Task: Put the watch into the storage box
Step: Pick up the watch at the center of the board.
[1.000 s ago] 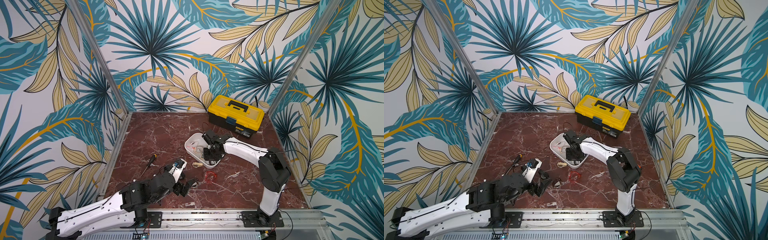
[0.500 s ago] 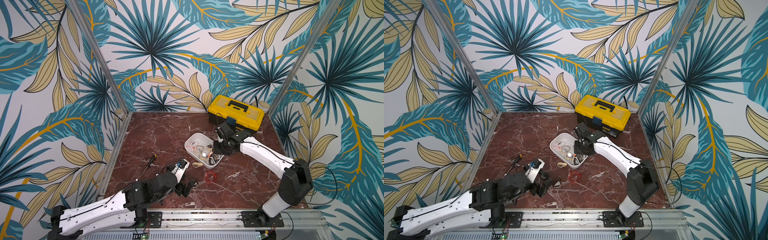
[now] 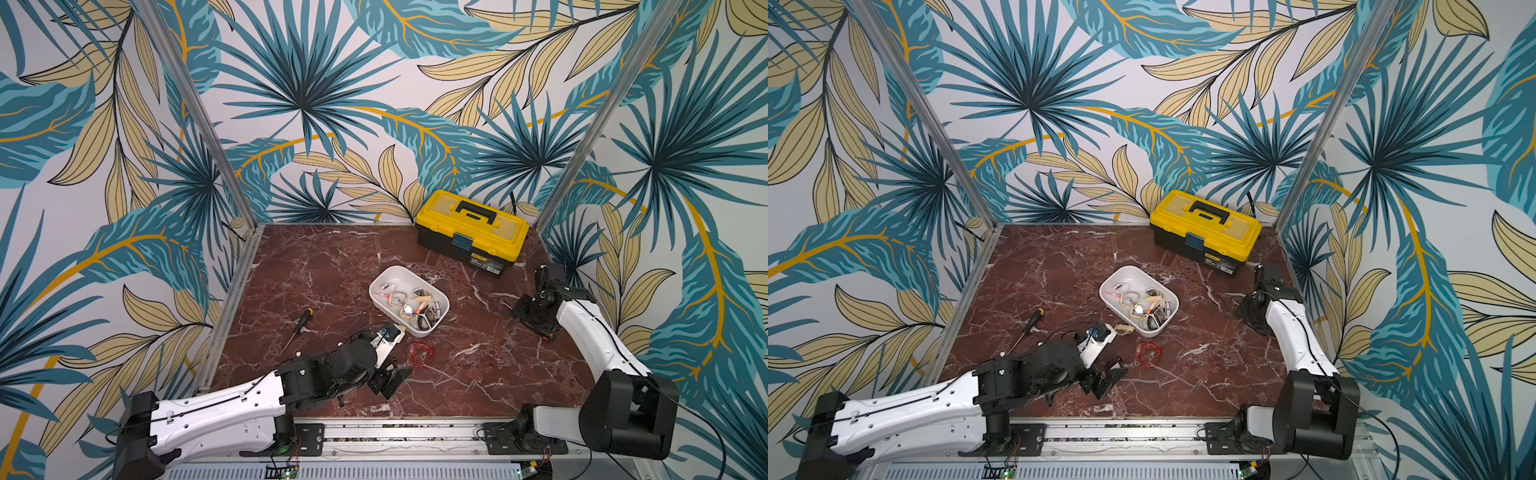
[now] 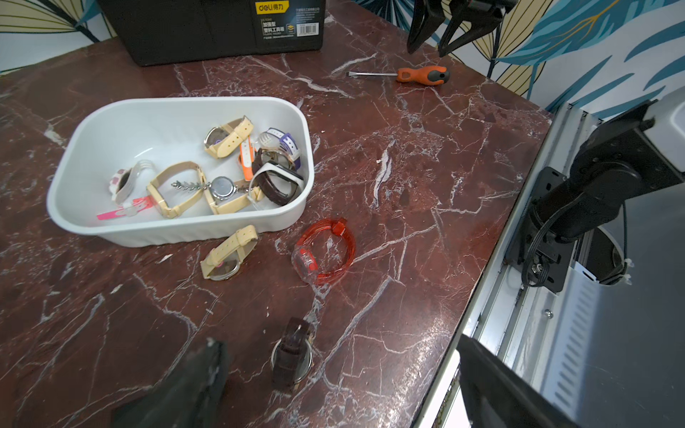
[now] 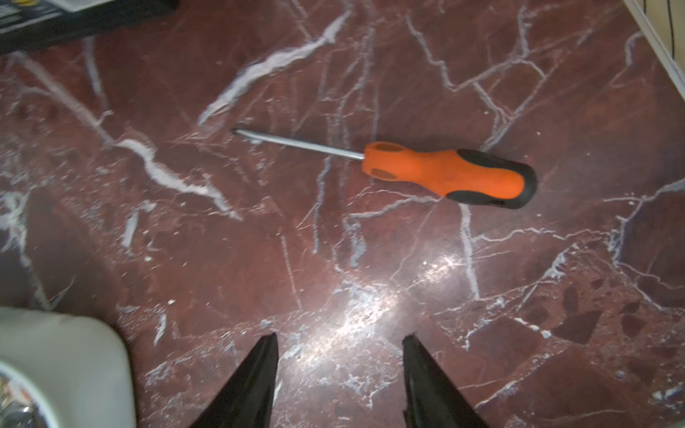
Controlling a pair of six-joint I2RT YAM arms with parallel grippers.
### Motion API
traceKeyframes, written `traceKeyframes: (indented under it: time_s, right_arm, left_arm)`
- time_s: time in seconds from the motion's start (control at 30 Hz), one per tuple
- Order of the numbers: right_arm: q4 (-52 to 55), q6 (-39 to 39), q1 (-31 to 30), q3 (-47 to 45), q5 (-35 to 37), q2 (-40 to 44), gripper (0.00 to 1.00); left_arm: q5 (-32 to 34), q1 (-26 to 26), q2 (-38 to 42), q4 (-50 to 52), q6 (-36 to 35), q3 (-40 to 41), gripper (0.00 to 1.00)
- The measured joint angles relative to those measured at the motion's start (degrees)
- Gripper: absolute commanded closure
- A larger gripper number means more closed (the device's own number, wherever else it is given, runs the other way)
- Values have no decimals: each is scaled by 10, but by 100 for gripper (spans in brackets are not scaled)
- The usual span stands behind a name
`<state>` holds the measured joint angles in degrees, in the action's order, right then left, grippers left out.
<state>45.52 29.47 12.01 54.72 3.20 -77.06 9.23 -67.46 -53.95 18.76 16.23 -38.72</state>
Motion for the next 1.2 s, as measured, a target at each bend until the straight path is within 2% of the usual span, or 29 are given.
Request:
traceKeyframes:
  time_s: [0.1,0.27,0.4,0.53,0.73,0.9,1.07,1.2]
  right_arm:
    - [-8,-7,40,-10,-7,-18,44]
    - [-19,-29,59,1,-13,-61,45]
    - [-26,-41,63,19,-13,-101,45]
    - [-35,-43,78,30,-21,-120,45]
    - [-33,-54,96,48,-40,-115,45]
    - [-24,-60,98,46,-64,-87,45]
    - [-28,-60,98,1,-109,-43,44]
    - [-26,-64,96,-46,-138,-1,38]
  left_arm:
    - [-18,0,-44,-14,-9,-17,0]
    - [-68,33,-104,-41,-14,-39,0]
    - [-103,68,-122,-60,-16,-39,0]
    - [-132,80,-128,-83,-19,-39,0]
    - [-164,93,-156,-118,-19,-39,0]
    - [-197,127,-184,-147,-12,-39,0]
    - [-245,181,-198,-168,15,-39,0]
    - [-273,194,-194,-163,36,-39,0]
